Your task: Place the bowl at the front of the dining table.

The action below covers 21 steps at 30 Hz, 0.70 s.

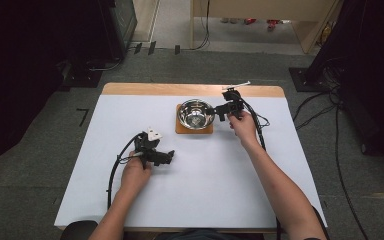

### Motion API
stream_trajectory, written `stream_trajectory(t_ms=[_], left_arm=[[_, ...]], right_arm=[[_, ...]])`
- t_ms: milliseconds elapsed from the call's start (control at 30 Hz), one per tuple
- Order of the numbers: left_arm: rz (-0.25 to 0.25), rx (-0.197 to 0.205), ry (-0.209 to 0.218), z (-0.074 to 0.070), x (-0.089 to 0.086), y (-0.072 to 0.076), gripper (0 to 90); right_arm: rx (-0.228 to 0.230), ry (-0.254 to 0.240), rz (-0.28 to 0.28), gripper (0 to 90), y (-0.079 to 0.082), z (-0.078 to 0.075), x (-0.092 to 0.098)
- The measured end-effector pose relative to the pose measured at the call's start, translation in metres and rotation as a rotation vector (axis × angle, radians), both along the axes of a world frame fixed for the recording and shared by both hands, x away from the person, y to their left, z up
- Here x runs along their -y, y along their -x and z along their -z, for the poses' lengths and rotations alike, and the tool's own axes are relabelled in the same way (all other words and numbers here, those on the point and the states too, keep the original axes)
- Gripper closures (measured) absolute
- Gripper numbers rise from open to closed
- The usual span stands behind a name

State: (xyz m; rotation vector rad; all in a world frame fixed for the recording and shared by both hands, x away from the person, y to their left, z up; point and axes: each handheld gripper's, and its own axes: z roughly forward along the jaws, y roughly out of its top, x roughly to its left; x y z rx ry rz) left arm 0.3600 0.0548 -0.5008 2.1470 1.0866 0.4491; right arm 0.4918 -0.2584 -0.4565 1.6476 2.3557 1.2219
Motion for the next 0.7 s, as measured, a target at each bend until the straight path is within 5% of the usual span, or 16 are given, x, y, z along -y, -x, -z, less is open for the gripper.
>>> stream_trajectory(t_ms=[700], left_arm=[[0.001,-0.001,-0.001,0.000,0.000,0.000,0.5]], right_arm=[[0.022,0.008,-0.013,28.0,0.017,-0.005,0.003]])
